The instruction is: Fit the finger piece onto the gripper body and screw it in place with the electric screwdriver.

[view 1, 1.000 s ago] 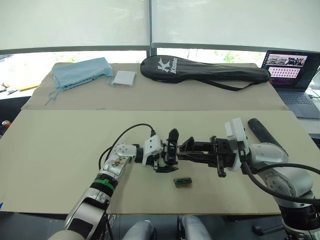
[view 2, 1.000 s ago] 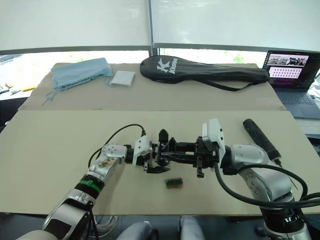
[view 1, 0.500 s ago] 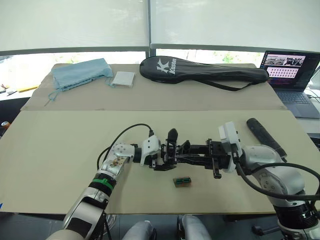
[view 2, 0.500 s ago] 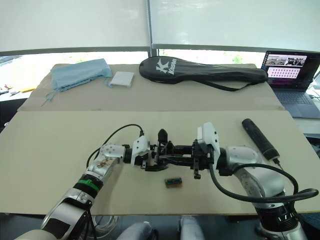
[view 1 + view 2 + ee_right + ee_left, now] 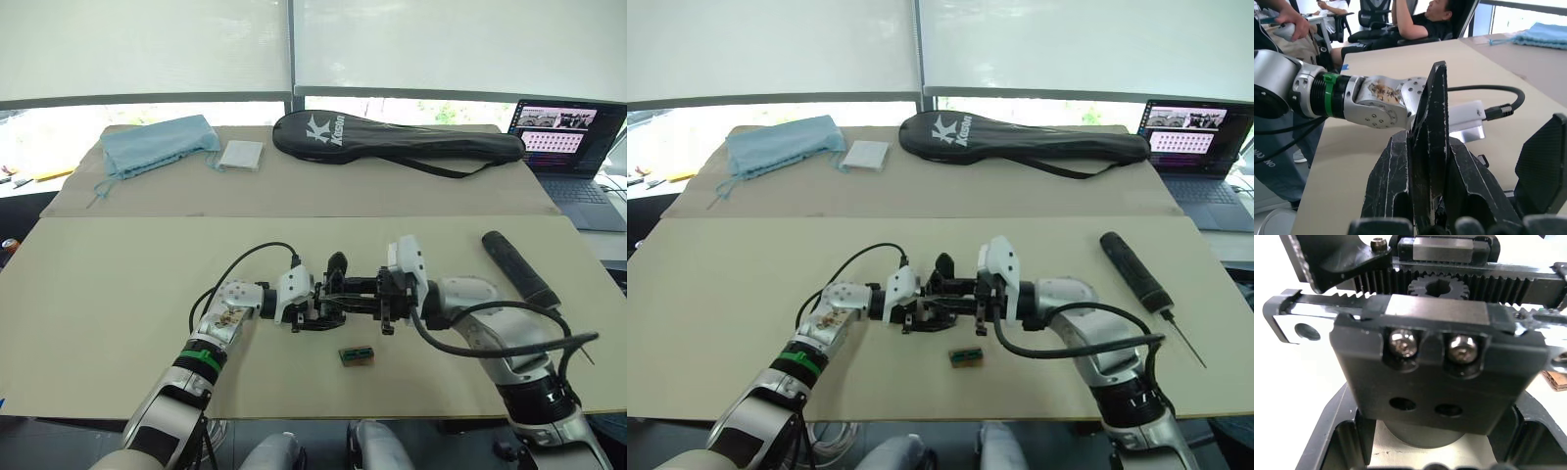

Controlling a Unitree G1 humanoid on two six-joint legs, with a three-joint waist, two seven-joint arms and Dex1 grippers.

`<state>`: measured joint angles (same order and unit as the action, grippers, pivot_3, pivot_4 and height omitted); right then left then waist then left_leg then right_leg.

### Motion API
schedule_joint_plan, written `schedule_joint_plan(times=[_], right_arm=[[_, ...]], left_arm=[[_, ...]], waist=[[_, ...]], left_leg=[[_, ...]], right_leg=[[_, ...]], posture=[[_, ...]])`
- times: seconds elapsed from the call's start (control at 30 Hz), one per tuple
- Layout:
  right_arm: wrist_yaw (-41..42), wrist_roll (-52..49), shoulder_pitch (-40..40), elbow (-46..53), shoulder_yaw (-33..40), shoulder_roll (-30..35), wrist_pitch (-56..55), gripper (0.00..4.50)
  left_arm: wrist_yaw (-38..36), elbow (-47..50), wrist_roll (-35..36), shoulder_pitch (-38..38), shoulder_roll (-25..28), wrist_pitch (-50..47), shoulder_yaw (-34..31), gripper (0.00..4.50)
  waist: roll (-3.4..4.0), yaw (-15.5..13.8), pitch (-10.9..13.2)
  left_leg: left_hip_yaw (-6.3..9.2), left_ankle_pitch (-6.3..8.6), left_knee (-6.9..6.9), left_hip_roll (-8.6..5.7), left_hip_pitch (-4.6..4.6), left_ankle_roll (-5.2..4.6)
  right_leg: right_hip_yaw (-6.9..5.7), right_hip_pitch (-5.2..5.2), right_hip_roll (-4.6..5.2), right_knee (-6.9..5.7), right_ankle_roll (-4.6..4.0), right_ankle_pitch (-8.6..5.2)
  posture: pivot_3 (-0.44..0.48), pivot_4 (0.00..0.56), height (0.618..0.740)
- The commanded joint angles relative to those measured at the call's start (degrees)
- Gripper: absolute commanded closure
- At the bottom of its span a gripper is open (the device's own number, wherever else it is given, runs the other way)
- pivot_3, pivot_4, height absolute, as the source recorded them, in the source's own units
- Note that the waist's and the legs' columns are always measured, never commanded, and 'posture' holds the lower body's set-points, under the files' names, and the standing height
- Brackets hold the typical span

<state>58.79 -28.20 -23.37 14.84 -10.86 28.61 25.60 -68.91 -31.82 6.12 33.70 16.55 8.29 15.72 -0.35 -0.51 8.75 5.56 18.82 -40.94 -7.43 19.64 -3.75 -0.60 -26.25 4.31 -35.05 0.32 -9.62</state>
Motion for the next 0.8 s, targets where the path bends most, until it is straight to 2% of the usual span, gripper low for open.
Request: schedule_joint_plan(times=[0.03,0.8], right_arm=[[0.49,0.6,-1.04,-0.63,-0.21,-0.55,-1.54,4.08],[1.36,3.68,0.06,-2.46,-1.98,-0.81,-1.16,4.08]], left_arm=[[0.3,-0.87,-1.86,-1.9,1.61,-0.64,0.7,2.13],[-0.59,-0.04,-1.51,-2.26,2.43,-2.7,0.88,2.13]], waist=[[0.01,0.01,0.0],[0.02,0.48,-0.07]], left_leg=[[0.0,0.0,0.0,0.0,0.0,0.0],[0.0,0.0,0.06,0.02,-0.14,0.0]], right_leg=[[0.0,0.0,0.0,0.0,0.0,0.0],[0.0,0.06,-0.02,0.0,-0.01,0.01]], posture=[[0.0,0.15,0.74],[0.0,0.15,0.74]])
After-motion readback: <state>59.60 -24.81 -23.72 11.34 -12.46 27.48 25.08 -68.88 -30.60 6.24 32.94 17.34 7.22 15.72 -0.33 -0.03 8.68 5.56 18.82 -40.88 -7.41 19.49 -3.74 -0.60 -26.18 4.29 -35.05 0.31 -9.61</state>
